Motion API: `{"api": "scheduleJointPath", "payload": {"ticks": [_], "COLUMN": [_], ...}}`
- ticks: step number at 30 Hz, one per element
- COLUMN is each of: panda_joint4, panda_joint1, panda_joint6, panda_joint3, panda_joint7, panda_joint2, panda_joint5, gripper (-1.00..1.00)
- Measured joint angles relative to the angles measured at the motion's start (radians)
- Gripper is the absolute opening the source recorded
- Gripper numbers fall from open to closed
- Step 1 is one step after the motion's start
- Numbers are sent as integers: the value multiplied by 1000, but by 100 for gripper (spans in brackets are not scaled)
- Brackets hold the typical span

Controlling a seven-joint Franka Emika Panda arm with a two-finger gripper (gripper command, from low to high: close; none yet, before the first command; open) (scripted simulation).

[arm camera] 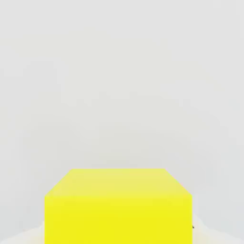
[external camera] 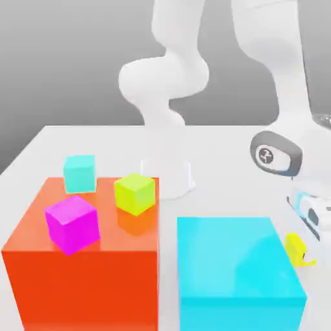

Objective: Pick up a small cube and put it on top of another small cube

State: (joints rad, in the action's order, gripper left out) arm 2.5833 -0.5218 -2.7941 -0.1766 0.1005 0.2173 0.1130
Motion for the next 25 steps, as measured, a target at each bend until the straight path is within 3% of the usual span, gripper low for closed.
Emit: {"api": "scheduleJointPath", "payload": {"ticks": [4, 17, 21, 22, 25], "panda_joint4": [-67, -387, -338, -322, -322], "panda_joint1": [82, 573, 602, 603, 603], "panda_joint6": [159, 723, 645, 619, 619], "panda_joint3": [80, 342, 366, 367, 367], "panda_joint7": [-54, -357, -373, -372, -372], "panda_joint2": [-96, -345, -314, -304, -304], "panda_joint5": [-32, -82, -97, -99, -99], "gripper": [-100, -100, -100, 100, 100]}}
